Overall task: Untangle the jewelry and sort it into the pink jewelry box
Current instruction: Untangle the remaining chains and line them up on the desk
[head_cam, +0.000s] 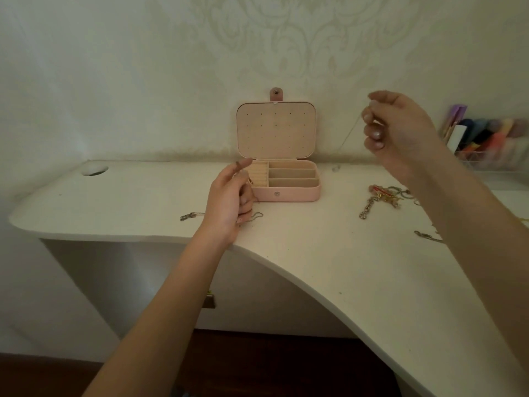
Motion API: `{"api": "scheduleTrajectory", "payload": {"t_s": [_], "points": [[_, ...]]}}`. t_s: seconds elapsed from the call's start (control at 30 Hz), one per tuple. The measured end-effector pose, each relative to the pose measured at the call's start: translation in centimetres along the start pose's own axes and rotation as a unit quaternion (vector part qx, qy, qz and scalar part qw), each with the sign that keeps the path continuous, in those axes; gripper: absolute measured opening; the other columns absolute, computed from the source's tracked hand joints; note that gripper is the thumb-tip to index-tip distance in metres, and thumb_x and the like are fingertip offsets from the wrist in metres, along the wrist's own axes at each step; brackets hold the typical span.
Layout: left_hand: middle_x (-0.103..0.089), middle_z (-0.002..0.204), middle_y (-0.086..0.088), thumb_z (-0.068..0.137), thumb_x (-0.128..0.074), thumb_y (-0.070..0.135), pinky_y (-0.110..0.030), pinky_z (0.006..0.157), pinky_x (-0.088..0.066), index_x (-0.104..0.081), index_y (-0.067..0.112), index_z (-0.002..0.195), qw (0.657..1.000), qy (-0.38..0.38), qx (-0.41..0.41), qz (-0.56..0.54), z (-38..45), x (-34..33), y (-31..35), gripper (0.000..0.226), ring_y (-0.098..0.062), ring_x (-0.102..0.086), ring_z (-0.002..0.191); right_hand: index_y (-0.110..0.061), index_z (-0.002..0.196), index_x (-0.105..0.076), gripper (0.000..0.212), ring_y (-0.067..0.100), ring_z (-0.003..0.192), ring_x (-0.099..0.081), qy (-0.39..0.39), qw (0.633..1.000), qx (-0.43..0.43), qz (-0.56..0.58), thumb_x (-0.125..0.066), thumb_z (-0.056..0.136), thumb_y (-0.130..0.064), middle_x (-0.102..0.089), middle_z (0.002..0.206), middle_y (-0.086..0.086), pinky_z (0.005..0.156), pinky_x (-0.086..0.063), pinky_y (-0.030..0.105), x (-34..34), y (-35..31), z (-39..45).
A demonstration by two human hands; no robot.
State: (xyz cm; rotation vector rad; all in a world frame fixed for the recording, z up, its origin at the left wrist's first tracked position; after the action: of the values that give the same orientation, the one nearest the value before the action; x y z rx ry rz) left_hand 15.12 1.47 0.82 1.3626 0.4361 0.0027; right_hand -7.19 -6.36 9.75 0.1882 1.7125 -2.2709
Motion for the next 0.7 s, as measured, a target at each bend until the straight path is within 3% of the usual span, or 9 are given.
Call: {"api": "scheduleTrajectory", "payload": {"t_s": [0.2, 0.3, 0.43, 0.6, 0.7], "points": [[-0.031, 0.049, 0.003, 0.103, -0.029, 0.025, -0.014, 0.035, -0.019, -0.056, 0.022, 0.112, 0.992, 0.122, -0.024, 0.037, -0.1, 0.0, -0.1, 0.029, -0.007, -0.023, 0.034, -0.026, 0.096, -0.051, 0.017, 0.005, 0.045, -0.035, 0.136, 0.989, 0.046, -0.029, -0.043, 0.095, -0.011, -0.056, 0.067, -0.010, 0.038, -0.022, 0.017, 2.5, -1.7, 0.1], [-0.036, 0.042, 0.006, 0.102, -0.029, 0.015, -0.015, 0.036, -0.019, -0.058, 0.019, 0.105, 0.987, 0.150, -0.041, 0.050, -0.2, -0.1, -0.2, 0.029, -0.007, -0.025, 0.034, -0.028, 0.094, -0.048, 0.015, 0.005, 0.045, -0.034, 0.165, 0.982, 0.069, -0.053, -0.043, 0.095, -0.014, -0.057, 0.067, -0.011, 0.037, -0.022, 0.016, 3.3, -2.4, 0.3], [-0.035, 0.051, 0.001, 0.097, -0.029, 0.006, -0.016, 0.035, -0.022, -0.058, 0.021, 0.109, 0.979, 0.183, -0.049, 0.073, -0.1, 0.1, -0.4, 0.035, -0.007, -0.027, 0.034, -0.026, 0.091, -0.046, 0.013, 0.005, 0.044, -0.033, 0.214, 0.968, 0.106, -0.077, -0.042, 0.095, -0.015, -0.057, 0.066, -0.010, 0.038, -0.020, 0.016, 4.5, -3.3, 0.5], [-0.044, 0.065, -0.004, 0.090, -0.028, 0.005, -0.022, 0.040, -0.028, -0.053, 0.029, 0.103, 0.969, 0.209, -0.035, 0.126, 0.2, 0.5, -0.7, 0.037, -0.013, -0.035, 0.044, -0.025, 0.089, -0.045, 0.016, 0.005, 0.042, -0.033, 0.230, 0.964, 0.132, -0.023, -0.041, 0.096, -0.012, -0.056, 0.062, -0.011, 0.039, -0.018, 0.017, 6.1, -4.3, 0.7], [-0.045, 0.063, -0.005, 0.085, -0.028, 0.001, -0.022, 0.040, -0.028, -0.051, 0.025, 0.100, 0.965, 0.219, -0.033, 0.141, 0.1, 0.4, -0.6, 0.037, -0.014, -0.037, 0.045, -0.024, 0.090, -0.046, 0.016, 0.004, 0.042, -0.035, 0.205, 0.970, 0.129, 0.001, -0.041, 0.096, -0.011, -0.057, 0.063, -0.010, 0.038, -0.020, 0.017, 6.1, -4.3, 0.7]]}}
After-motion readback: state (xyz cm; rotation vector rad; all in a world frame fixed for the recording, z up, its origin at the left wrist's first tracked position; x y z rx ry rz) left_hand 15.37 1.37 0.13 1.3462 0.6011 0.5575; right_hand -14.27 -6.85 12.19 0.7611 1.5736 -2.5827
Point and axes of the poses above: each hand's wrist, its own z-axis towards the middle knuckle, its own x-axis out of the back of the hand, y = z × x, the point moved 2 cm from there along z, towards the middle knuckle
